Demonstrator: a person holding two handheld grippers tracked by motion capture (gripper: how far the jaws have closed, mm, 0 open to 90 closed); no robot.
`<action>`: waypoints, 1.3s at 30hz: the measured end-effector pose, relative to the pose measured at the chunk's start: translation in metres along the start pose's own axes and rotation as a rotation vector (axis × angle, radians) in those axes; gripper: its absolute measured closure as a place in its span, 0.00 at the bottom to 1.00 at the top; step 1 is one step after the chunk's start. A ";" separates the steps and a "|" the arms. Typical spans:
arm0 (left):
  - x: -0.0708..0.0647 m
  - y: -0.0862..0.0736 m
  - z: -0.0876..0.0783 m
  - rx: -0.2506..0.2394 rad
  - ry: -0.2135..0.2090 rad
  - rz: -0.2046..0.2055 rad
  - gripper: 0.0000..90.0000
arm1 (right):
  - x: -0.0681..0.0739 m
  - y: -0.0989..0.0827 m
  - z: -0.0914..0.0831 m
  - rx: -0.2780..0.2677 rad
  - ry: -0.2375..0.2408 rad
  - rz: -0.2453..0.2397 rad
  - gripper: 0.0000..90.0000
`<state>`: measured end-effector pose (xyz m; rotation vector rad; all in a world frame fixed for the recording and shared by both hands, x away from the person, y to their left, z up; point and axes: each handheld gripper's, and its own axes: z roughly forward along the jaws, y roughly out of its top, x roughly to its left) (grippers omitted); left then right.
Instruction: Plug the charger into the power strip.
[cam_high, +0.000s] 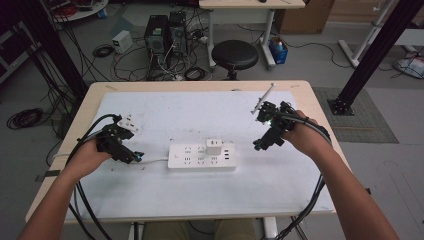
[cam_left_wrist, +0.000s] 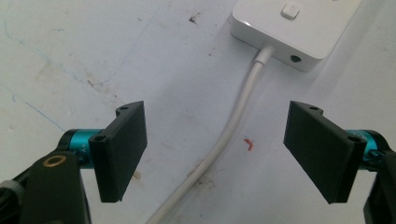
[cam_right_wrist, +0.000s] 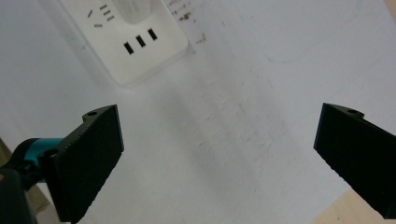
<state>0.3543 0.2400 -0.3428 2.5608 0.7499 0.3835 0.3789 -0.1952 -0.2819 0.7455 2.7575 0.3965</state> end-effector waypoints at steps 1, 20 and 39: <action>0.000 0.000 0.000 -0.004 -0.002 0.000 0.24 | -0.001 -0.006 -0.002 0.001 0.002 0.012 0.01; 0.001 -0.008 0.002 0.000 0.008 -0.033 0.24 | -0.003 -0.055 0.000 -0.025 0.015 0.100 0.01; 0.002 -0.012 0.011 0.007 -0.014 -0.040 0.24 | -0.003 -0.057 0.018 -0.022 0.072 0.117 0.01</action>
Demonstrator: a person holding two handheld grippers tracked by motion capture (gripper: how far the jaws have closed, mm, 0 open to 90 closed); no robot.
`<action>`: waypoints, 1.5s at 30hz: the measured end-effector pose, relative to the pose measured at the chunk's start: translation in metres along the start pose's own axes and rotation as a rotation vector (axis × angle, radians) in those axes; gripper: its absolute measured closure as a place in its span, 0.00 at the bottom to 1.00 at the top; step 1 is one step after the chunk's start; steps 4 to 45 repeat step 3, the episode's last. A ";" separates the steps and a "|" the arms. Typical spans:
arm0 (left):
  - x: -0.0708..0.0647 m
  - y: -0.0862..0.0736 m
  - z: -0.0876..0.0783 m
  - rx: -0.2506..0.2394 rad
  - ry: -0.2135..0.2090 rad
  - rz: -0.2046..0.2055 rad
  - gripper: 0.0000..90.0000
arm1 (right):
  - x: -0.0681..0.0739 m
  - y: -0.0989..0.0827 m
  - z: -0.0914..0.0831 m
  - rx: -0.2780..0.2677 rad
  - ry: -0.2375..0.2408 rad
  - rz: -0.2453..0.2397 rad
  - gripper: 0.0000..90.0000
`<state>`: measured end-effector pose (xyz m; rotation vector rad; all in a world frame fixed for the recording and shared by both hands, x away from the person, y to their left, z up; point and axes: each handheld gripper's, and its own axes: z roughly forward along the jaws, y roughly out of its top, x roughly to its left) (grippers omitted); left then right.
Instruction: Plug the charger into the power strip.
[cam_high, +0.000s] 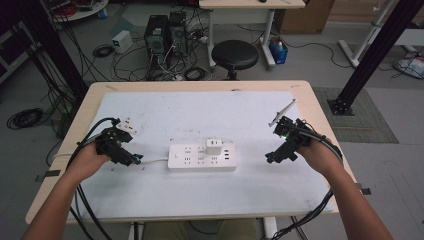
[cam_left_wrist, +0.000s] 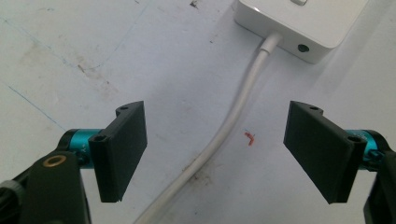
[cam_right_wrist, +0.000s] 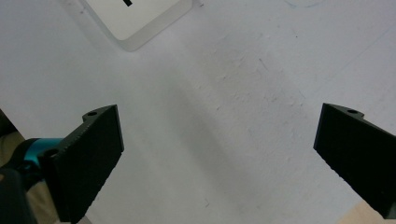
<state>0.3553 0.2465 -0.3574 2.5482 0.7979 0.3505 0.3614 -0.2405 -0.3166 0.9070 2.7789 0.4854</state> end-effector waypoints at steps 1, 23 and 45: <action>0.000 0.000 0.001 -0.002 -0.001 -0.002 0.24 | 0.000 -0.001 0.001 -0.004 0.002 0.000 0.01; -0.001 0.001 0.002 -0.002 -0.001 0.002 0.24 | 0.000 -0.003 0.002 -0.015 0.013 -0.004 0.01; -0.001 0.001 0.002 -0.002 -0.001 0.002 0.24 | 0.000 -0.003 0.002 -0.015 0.013 -0.004 0.01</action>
